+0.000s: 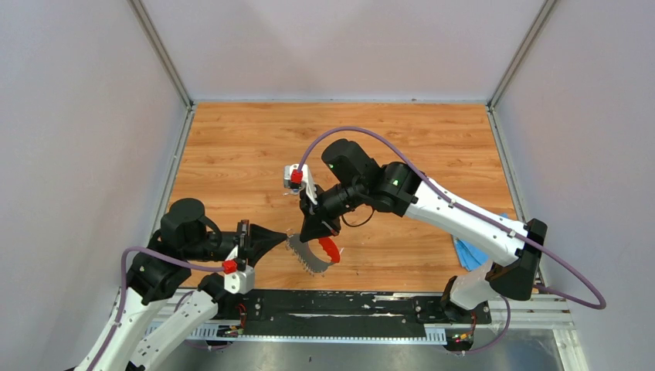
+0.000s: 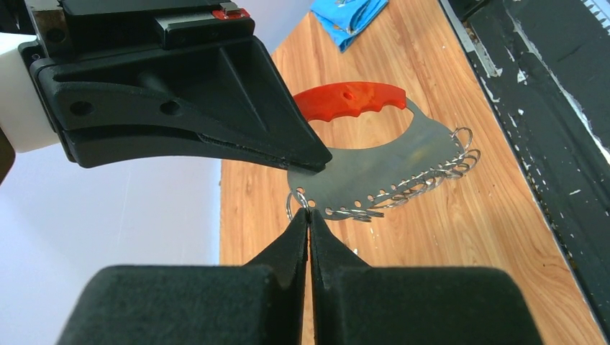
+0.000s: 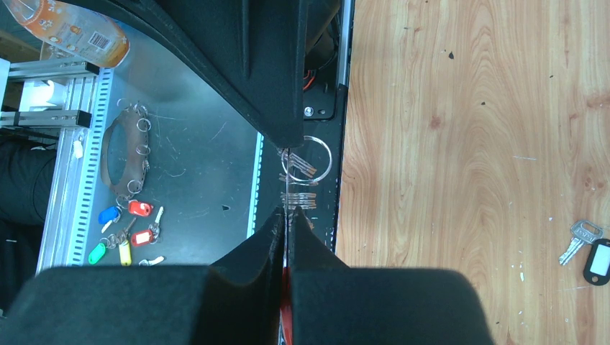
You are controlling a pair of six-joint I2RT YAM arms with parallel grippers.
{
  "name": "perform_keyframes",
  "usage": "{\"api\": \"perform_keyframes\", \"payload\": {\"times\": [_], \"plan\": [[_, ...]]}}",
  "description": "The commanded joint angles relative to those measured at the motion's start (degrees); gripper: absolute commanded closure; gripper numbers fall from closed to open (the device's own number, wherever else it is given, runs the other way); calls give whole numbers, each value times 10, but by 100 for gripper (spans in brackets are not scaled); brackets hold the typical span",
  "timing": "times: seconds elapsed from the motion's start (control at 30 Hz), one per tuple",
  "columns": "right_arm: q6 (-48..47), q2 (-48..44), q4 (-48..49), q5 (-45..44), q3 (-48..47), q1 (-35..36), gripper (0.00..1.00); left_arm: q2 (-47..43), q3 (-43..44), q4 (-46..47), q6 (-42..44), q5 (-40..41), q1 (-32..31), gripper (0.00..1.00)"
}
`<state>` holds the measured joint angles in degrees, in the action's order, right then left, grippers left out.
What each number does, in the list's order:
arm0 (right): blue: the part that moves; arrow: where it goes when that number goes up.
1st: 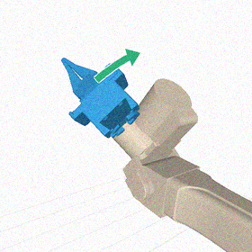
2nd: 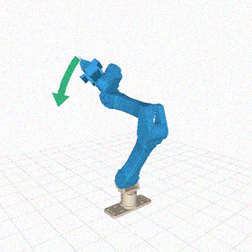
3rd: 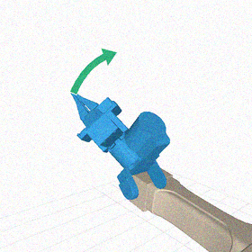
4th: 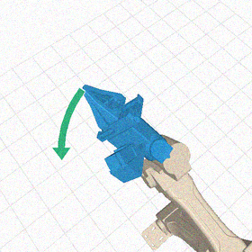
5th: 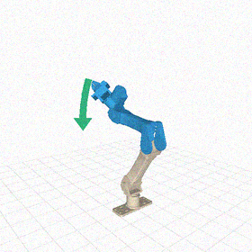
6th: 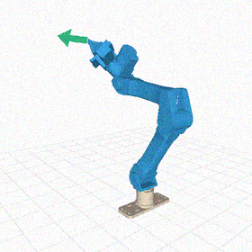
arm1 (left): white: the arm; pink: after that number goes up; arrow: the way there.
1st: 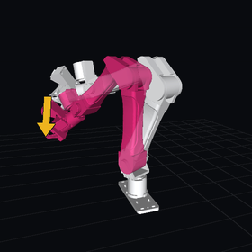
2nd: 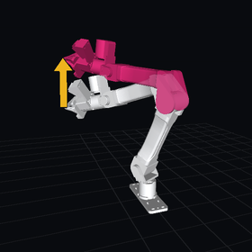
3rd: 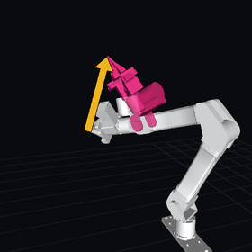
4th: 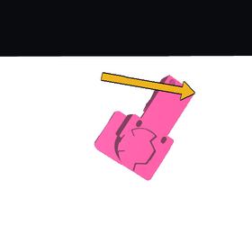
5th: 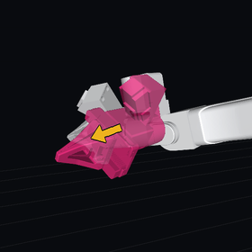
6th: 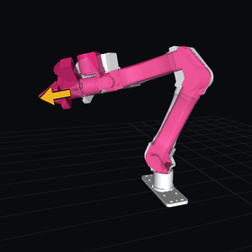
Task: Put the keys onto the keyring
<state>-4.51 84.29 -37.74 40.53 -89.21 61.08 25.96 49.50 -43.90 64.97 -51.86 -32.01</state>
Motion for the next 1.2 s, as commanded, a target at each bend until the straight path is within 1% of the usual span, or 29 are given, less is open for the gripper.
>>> {"api": "perform_keyframes", "payload": {"times": [0.0,0.4,0.57,0.8,0.97,1.07,1.17], "plan": [[-4,0,-7,10,-13,6,100,-4,16,-6,-1,-5,-3,100],[-5,-6,-8,-10,-13,5,100,-14,19,-12,2,0,-3,100],[0,-16,-7,3,-7,5,100,-17,16,-14,13,-1,-3,100],[5,-33,-7,43,15,5,100,-24,3,-15,118,15,-2,100],[5,-31,0,48,13,6,100,-11,7,-14,149,1,-3,100],[6,-28,4,47,8,7,100,4,20,-14,128,-5,-2,100],[5,-28,2,41,9,7,100,18,41,-15,38,-3,-3,100]]}}
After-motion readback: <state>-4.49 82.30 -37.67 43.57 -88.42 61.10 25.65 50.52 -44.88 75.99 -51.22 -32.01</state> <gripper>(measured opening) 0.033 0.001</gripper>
